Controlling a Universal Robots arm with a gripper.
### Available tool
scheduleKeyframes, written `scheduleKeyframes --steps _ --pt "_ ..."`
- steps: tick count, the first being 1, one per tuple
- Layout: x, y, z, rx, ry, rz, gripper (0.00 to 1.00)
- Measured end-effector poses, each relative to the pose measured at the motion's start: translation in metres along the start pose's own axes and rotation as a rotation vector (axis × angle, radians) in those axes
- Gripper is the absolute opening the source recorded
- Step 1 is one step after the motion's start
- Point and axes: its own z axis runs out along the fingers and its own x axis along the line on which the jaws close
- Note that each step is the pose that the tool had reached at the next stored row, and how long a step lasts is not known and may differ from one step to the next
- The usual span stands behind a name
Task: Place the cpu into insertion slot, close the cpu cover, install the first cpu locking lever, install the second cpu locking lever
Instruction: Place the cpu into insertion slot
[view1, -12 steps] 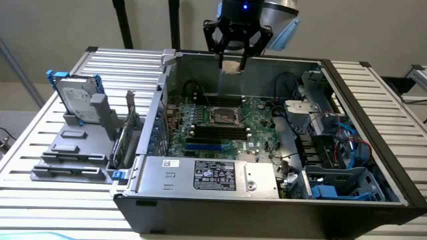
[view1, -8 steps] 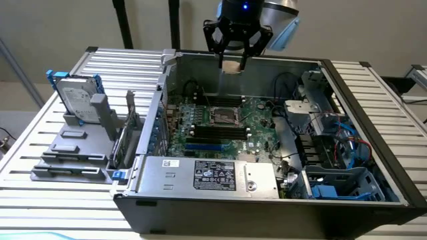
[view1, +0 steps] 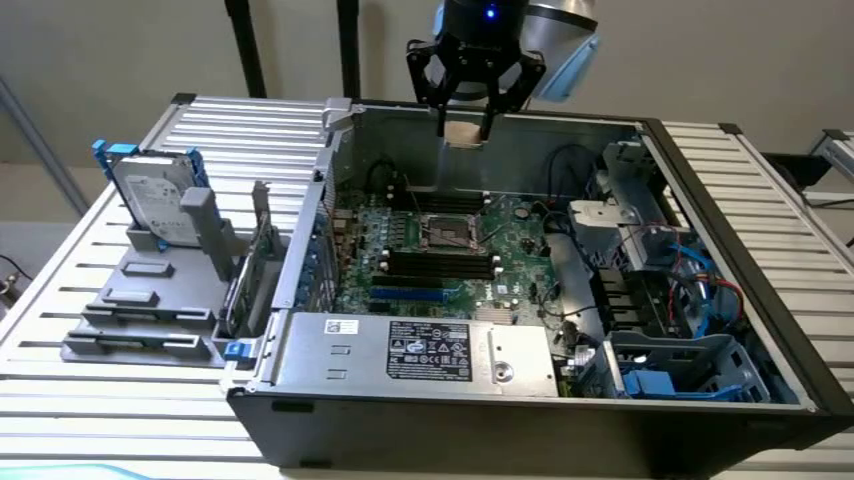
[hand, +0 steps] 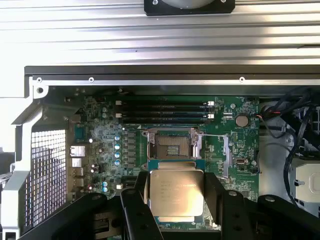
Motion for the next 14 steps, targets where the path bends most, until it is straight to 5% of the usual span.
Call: scheduleKeyframes --steps 5,14 --pt "0.0004 0.0001 0.0001 -0.0007 -0.0026 0.031 0.55" --pt "0.0004 0.0000 0.0000 -0.0039 -0.0171 0.198 0.55"
